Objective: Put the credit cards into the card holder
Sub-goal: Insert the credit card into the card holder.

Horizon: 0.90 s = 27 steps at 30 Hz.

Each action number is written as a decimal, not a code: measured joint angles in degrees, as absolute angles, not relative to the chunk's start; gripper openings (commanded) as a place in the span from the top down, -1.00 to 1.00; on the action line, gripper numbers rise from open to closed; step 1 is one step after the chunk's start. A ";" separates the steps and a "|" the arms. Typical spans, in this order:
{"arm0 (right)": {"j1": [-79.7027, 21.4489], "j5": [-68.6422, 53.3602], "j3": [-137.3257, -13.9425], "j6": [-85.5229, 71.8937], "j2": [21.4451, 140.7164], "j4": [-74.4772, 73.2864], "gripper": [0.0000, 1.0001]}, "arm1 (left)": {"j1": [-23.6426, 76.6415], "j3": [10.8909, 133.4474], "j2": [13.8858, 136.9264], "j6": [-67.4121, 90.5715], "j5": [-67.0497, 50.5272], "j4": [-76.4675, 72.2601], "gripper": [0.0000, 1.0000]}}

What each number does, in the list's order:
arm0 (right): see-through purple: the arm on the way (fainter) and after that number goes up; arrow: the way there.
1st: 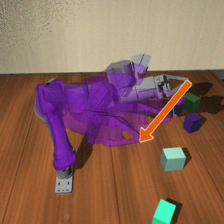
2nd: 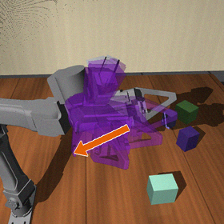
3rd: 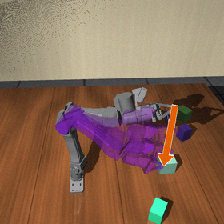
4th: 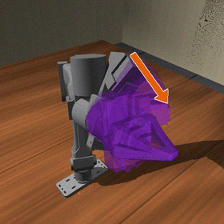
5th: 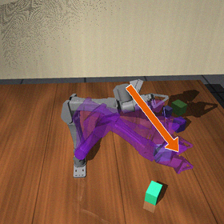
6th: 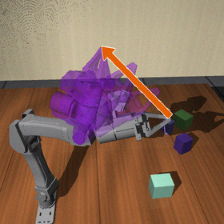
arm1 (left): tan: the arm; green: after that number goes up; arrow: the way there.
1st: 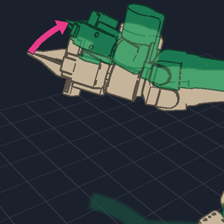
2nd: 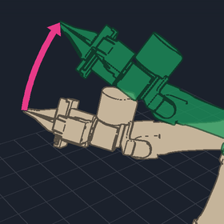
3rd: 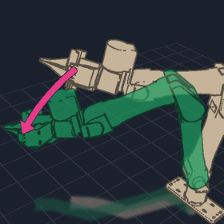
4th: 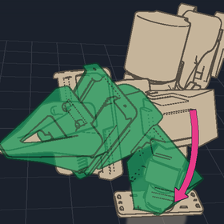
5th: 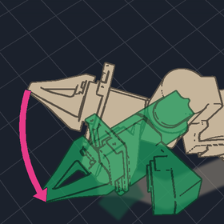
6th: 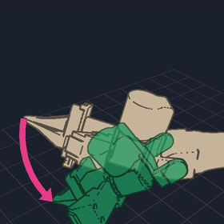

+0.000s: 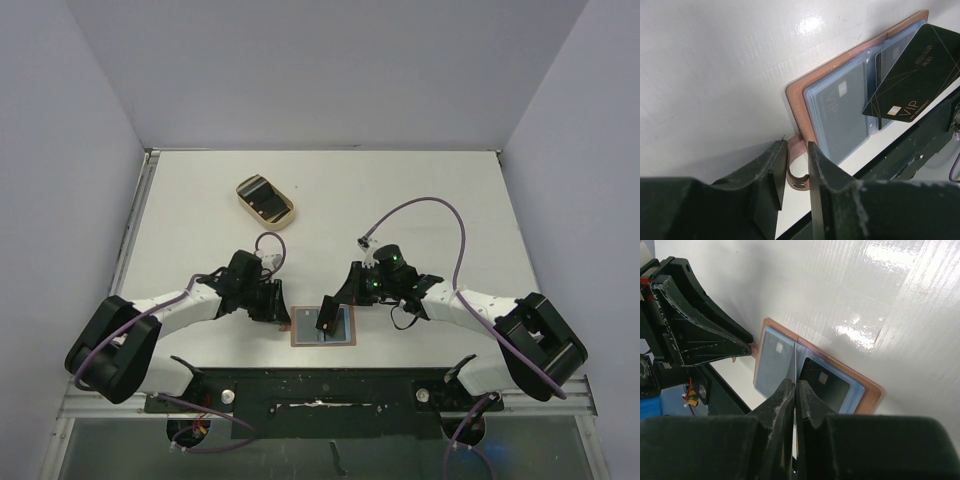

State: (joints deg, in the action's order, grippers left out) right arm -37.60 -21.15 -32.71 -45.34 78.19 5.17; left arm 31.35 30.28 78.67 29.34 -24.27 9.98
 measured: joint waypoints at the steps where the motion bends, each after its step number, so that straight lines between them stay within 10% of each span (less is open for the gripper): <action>1: -37.60 -21.04 -32.71 -45.28 78.17 5.10 0.96 | 31.35 30.33 78.74 29.34 -24.27 9.98 0.59; 19: -37.60 -20.14 -32.69 -44.53 75.20 3.75 0.95 | 32.67 30.89 79.20 30.46 -24.97 9.93 0.35; 27: -37.60 -20.10 -31.40 -44.53 75.26 4.14 0.95 | 34.30 31.14 78.96 30.92 -23.20 11.03 0.60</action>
State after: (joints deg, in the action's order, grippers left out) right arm -37.60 -20.10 -31.40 -44.53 75.26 4.14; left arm 34.30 31.14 78.96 30.92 -23.20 11.03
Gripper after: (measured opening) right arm 0.034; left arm 0.257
